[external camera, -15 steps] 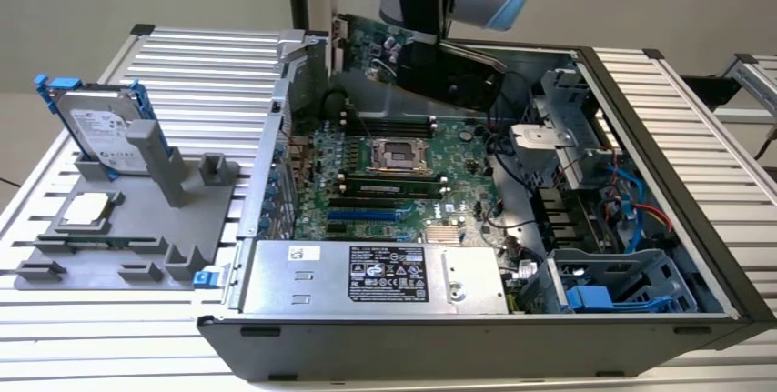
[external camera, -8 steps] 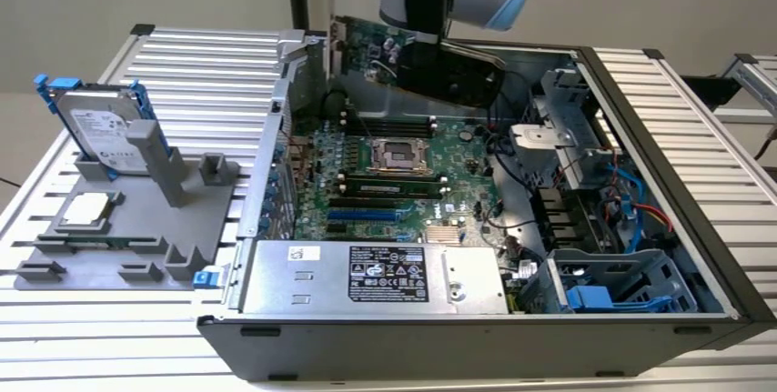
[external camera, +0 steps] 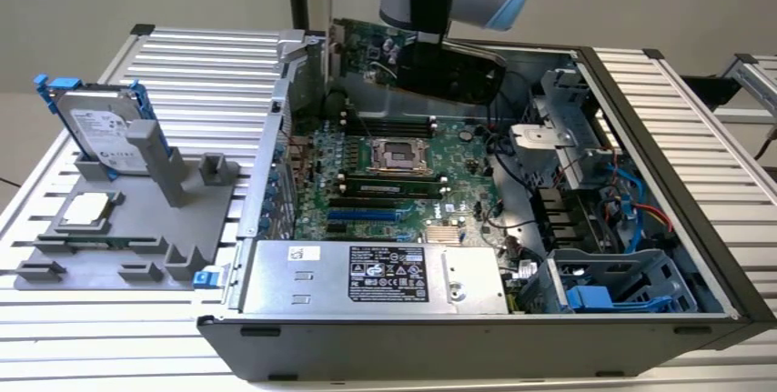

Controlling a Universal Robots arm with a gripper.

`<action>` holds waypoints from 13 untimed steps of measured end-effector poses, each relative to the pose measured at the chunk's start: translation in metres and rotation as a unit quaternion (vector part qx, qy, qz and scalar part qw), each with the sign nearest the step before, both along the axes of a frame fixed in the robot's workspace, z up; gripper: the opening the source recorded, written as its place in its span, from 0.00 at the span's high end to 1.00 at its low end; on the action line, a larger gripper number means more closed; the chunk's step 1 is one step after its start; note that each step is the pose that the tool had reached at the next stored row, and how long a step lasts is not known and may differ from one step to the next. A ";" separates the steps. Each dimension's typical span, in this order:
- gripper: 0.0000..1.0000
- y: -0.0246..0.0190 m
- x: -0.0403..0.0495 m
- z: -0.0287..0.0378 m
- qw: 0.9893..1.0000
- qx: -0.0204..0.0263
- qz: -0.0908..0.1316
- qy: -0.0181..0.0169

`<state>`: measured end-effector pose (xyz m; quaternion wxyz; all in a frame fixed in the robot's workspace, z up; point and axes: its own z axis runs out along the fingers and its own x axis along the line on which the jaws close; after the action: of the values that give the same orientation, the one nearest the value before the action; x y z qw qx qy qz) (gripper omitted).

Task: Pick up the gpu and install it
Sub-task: 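Insert the gpu into the slot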

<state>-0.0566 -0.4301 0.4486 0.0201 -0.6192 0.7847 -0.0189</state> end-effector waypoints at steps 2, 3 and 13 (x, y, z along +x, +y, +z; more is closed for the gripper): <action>1.00 0.0000 0.0000 0.0001 1.000 0.000 0.008 0.000; 1.00 0.0000 0.0000 0.0002 1.000 0.000 0.013 0.000; 1.00 0.0000 0.0000 0.0007 0.999 0.000 0.051 0.000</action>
<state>-0.0566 -0.4301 0.4493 0.0210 -0.6585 0.7521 -0.0178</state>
